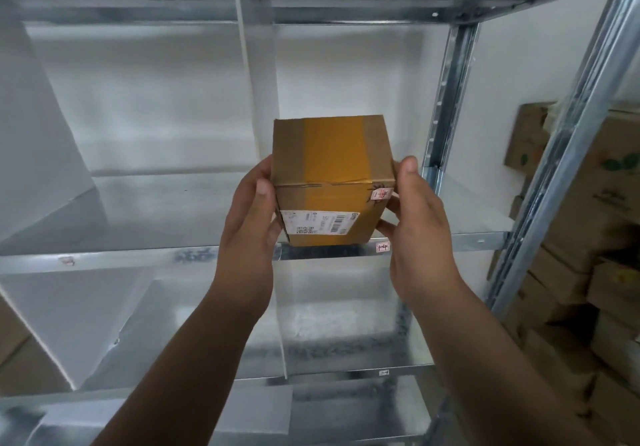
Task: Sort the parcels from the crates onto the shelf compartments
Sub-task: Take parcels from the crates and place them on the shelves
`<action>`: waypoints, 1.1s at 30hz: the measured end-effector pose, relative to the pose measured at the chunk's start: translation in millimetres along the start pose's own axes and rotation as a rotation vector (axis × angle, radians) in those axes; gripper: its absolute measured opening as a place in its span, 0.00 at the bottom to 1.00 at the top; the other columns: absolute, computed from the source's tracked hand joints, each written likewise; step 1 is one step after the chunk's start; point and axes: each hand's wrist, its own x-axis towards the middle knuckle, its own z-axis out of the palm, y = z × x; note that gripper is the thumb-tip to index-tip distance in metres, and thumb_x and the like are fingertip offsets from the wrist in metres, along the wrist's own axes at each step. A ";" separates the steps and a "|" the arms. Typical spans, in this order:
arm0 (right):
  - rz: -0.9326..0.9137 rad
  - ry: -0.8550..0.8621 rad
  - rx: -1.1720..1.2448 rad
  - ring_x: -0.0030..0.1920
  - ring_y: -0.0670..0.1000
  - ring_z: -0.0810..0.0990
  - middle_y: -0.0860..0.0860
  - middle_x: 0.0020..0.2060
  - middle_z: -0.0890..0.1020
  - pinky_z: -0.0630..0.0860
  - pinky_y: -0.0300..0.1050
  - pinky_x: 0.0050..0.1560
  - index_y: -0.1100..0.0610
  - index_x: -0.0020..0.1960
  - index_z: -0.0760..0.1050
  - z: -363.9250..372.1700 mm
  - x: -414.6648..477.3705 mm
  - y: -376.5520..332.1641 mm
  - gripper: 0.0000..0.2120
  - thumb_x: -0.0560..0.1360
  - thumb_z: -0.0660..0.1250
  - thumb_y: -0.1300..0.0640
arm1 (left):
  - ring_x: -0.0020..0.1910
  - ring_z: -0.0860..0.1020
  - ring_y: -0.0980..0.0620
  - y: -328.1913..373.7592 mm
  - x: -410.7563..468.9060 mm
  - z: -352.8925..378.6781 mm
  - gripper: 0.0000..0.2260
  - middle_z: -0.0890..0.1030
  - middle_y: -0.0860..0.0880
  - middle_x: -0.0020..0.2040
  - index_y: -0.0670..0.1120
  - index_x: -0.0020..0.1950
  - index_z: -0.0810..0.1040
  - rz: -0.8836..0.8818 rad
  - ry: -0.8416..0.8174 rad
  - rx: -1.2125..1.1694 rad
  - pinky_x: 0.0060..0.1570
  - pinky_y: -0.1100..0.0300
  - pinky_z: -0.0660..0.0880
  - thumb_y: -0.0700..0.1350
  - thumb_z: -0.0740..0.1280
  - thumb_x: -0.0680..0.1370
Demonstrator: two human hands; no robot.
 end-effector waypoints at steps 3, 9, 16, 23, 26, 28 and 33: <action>0.037 -0.002 -0.004 0.48 0.38 0.86 0.35 0.45 0.87 0.80 0.45 0.55 0.38 0.52 0.81 0.9 5.6 6.4 0.18 0.84 0.53 0.36 | 0.58 0.83 0.63 -3.9 2.0 0.3 0.23 0.83 0.65 0.61 0.63 0.70 0.74 0.002 -0.017 0.027 0.51 0.62 0.83 0.64 0.57 0.76; 0.022 -0.057 0.006 0.45 0.33 0.85 0.34 0.45 0.87 0.80 0.34 0.43 0.42 0.56 0.80 3.6 11.2 19.6 0.23 0.72 0.58 0.30 | 0.55 0.82 0.68 -18.3 8.2 2.3 0.27 0.82 0.68 0.61 0.64 0.75 0.71 0.003 -0.085 0.103 0.45 0.69 0.80 0.65 0.56 0.76; -0.074 -0.082 -0.154 0.64 0.46 0.82 0.39 0.64 0.82 0.86 0.45 0.54 0.41 0.73 0.75 8.5 28.1 46.5 0.28 0.75 0.71 0.36 | 0.62 0.81 0.59 -55.4 28.8 -4.3 0.24 0.81 0.56 0.64 0.51 0.77 0.67 0.049 -0.119 0.307 0.50 0.64 0.82 0.32 0.63 0.84; -0.063 -0.107 -0.331 0.69 0.51 0.78 0.42 0.72 0.77 0.80 0.43 0.59 0.41 0.81 0.64 8.4 51.9 74.5 0.34 0.79 0.74 0.51 | 0.57 0.80 0.58 -74.5 42.3 8.5 0.23 0.77 0.60 0.65 0.55 0.78 0.63 0.000 -0.003 0.391 0.42 0.70 0.79 0.38 0.63 0.86; -0.073 -0.096 -0.428 0.69 0.52 0.79 0.43 0.72 0.77 0.82 0.53 0.63 0.39 0.82 0.62 8.2 57.4 75.9 0.35 0.80 0.74 0.48 | 0.53 0.79 0.60 -78.4 46.0 11.4 0.22 0.76 0.58 0.66 0.53 0.79 0.63 0.003 0.026 0.435 0.39 0.73 0.78 0.43 0.62 0.86; -0.075 -0.106 -0.473 0.69 0.53 0.79 0.44 0.72 0.77 0.81 0.56 0.64 0.39 0.82 0.62 8.9 62.3 73.1 0.35 0.80 0.74 0.48 | 0.52 0.79 0.59 -80.7 50.1 12.0 0.20 0.76 0.57 0.65 0.53 0.78 0.63 0.019 0.044 0.480 0.38 0.74 0.77 0.44 0.62 0.87; -0.086 -0.137 -0.549 0.66 0.54 0.80 0.43 0.73 0.77 0.80 0.55 0.65 0.40 0.80 0.63 11.4 73.6 64.4 0.32 0.80 0.73 0.48 | 0.59 0.79 0.52 -89.8 62.2 11.4 0.21 0.75 0.55 0.68 0.53 0.79 0.61 0.029 0.054 0.562 0.38 0.76 0.76 0.42 0.61 0.87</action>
